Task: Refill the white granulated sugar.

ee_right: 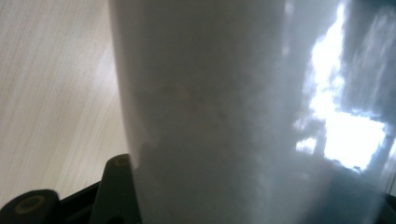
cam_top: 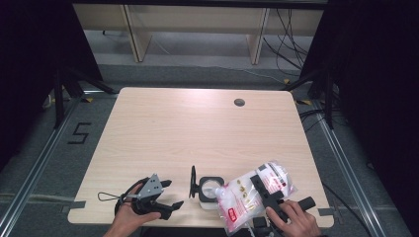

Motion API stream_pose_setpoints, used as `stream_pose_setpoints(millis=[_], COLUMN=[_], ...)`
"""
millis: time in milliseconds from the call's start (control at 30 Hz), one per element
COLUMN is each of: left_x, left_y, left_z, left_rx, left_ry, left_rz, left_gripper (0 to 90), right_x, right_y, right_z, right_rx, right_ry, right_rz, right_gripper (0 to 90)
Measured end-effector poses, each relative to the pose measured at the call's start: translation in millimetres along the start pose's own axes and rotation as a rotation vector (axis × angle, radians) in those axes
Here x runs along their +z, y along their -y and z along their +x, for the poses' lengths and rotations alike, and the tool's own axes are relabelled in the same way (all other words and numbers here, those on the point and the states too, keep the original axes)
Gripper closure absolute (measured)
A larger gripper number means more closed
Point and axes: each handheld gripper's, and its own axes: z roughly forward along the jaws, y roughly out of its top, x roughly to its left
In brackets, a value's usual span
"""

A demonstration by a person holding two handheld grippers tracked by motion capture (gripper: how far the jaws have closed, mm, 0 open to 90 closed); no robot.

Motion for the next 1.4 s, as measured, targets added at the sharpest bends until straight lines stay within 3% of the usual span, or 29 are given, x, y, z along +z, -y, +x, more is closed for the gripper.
stream_pose_setpoints(millis=[67, 100, 133, 233, 300, 500, 533, 633, 800, 867, 1133, 1300, 1333, 1400], left_x=[-0.1, -0.3, -0.6, 0.2, -0.4, -0.5, -0.4, 0.2, -0.1, -0.3, -0.3, 0.5, 1.1, 1.2], left_y=[-0.3, -0.6, -0.8, 0.3, -0.7, -0.7, -0.6, -0.2, 0.0, -0.5, -0.7, -0.4, 0.0, 0.3], left_z=[1.9, 2.3, 2.0, 0.7, 2.6, 1.8, 0.9, 2.0, 0.8, 2.1, 2.3, 1.6, -0.1, 0.1], left_rx=[0.028, 0.03, 0.029, 0.01, 0.034, 0.027, 0.015, 0.03, 0.011, 0.031, 0.036, 0.026, 0.004, -0.001], left_ry=[-0.002, -0.001, -0.004, -0.005, -0.001, -0.002, -0.003, -0.002, -0.006, -0.004, -0.004, -0.001, -0.002, 0.0], left_rz=[0.003, 0.003, 0.004, -0.002, 0.004, 0.002, -0.001, -0.003, 0.002, 0.002, 0.006, -0.001, -0.006, 0.003], left_gripper=[19.3, 19.3, 19.3, 19.3, 19.3, 19.3, 19.3, 19.3, 19.3, 19.3, 19.3, 19.3, 19.3, 19.3], right_x=[0.7, 0.4, 0.3, 0.2, 0.6, -0.7, -1.1, -0.4, -0.9, -0.6, -1.1, -2.0, -2.2, -1.9], right_y=[0.9, 1.4, 1.4, 1.6, 1.4, 1.3, 1.2, 1.9, 2.3, 2.6, 2.6, 3.7, 3.9, 5.2], right_z=[-1.6, 0.7, -1.4, -1.0, -1.4, -0.6, -0.7, -4.1, -4.2, -4.4, -4.3, -7.1, -7.3, -6.6], right_rx=[-0.021, 0.004, -0.021, -0.022, -0.027, -0.009, -0.011, -0.049, -0.044, -0.046, -0.047, -0.054, -0.056, -0.05], right_ry=[0.009, 0.005, 0.02, 0.001, 0.003, 0.002, 0.0, 0.013, 0.015, 0.016, 0.016, 0.026, 0.035, 0.021], right_rz=[-0.011, 0.0, -0.006, 0.0, -0.003, 0.009, 0.011, -0.002, -0.002, -0.003, -0.002, 0.001, -0.002, 0.008], right_gripper=[49.3, 49.4, 49.4, 49.4, 49.4, 49.5, 49.5, 49.5, 49.6, 49.6, 49.6, 49.6, 49.6, 49.7])
